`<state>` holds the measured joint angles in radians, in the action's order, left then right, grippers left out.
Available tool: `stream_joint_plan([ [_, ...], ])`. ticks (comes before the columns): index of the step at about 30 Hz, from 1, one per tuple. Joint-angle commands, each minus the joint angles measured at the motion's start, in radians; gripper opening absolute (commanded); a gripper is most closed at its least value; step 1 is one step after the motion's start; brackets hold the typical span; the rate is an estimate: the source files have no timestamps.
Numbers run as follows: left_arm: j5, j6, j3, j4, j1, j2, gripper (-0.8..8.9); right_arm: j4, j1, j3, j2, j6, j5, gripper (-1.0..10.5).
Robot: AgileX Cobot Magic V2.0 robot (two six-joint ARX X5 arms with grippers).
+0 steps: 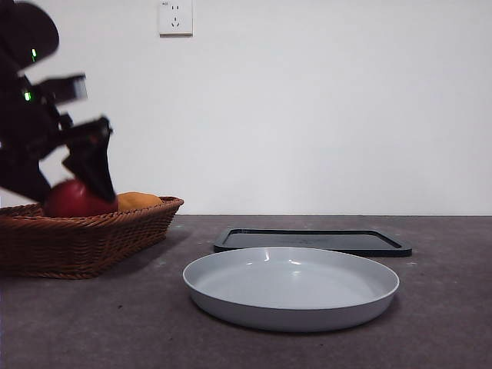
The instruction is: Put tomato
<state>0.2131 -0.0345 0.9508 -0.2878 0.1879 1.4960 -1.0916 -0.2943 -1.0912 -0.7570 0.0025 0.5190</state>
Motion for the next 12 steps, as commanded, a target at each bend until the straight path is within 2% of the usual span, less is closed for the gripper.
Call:
stream_joint_plan([
  [1, 0.044, 0.041, 0.026, 0.011, 0.007, -0.073, 3.31, 0.008, -0.005, -0.018, -0.006, -0.010, -0.003, 4.4],
  [6, 0.128, 0.063, 0.026, -0.011, 0.047, -0.189, 3.32, 0.013, -0.005, -0.018, -0.006, -0.011, -0.003, 4.4],
  [12, 0.129, 0.061, 0.026, -0.049, 0.206, -0.227, 3.32, 0.016, -0.005, -0.018, -0.006, -0.011, -0.003, 4.4],
])
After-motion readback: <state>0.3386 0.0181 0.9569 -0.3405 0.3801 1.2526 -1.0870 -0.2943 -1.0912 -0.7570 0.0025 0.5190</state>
